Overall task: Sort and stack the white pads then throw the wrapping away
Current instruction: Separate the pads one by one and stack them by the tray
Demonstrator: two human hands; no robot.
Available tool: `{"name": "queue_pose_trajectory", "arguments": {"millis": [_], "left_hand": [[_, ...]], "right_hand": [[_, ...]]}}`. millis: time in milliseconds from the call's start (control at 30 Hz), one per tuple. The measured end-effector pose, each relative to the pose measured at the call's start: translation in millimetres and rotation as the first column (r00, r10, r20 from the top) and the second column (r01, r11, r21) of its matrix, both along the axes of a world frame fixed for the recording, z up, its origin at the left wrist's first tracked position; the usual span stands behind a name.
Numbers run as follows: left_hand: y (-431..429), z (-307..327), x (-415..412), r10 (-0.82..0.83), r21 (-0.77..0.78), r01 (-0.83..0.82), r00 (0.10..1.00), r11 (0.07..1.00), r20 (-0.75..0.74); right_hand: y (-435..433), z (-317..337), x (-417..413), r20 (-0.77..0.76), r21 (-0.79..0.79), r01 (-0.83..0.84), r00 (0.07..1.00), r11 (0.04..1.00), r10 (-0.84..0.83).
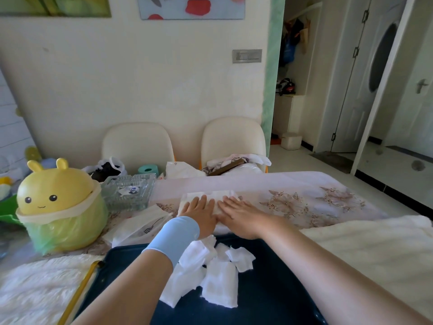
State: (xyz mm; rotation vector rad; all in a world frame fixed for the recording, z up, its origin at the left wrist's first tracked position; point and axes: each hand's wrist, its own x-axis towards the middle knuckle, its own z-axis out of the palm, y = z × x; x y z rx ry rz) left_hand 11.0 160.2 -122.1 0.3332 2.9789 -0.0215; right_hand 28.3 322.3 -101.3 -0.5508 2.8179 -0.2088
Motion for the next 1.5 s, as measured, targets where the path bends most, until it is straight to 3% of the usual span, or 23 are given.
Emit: {"name": "queue_pose_trajectory", "arguments": {"millis": [133,300,367,533,700,867,1033,1167,1233,1400,1500], "left_hand": [[-4,14,11,0.000,0.127,-0.003,1.000,0.992,0.023],[-10,34,37,0.054,0.380,-0.001,0.990,0.925,-0.127],[-7,41,53,0.050,0.457,0.015,0.990,0.890,-0.129],[2,39,91,0.047,0.583,-0.002,0.997,0.813,-0.062],[-2,30,115,0.085,0.665,0.006,0.991,0.747,-0.104],[-4,30,132,0.124,0.737,0.019,0.982,0.676,-0.139],[0,37,147,0.161,0.868,-0.033,0.986,0.496,-0.054],[-1,44,157,0.113,0.961,-0.127,0.988,0.246,0.102],[-7,47,160,0.100,0.967,-0.140,0.988,0.211,0.121],[-27,42,164,0.147,0.979,-0.177,0.976,0.096,0.162],[-38,36,165,0.281,0.986,-0.164,0.946,-0.013,0.161]], "right_hand": [[1,16,8,-0.050,-0.075,-0.001,0.999,0.997,-0.003],[18,37,33,-0.265,-0.298,0.011,0.960,0.955,-0.094],[23,43,48,-0.143,-0.326,0.046,0.985,0.944,-0.097],[24,34,71,0.139,-0.168,0.114,0.986,0.979,-0.091],[27,20,80,0.093,-0.151,0.114,0.991,0.982,-0.101],[39,24,86,0.040,-0.487,0.173,0.984,0.856,-0.176],[30,35,98,0.111,-0.791,0.153,0.988,0.593,-0.106],[18,36,103,0.160,-0.879,0.171,0.985,0.446,-0.062],[10,35,106,0.166,-0.898,0.185,0.983,0.399,-0.081],[-14,29,111,0.102,-0.916,0.143,0.987,0.374,-0.127],[-12,28,111,-0.056,-0.828,0.049,0.984,0.559,-0.169]]}}
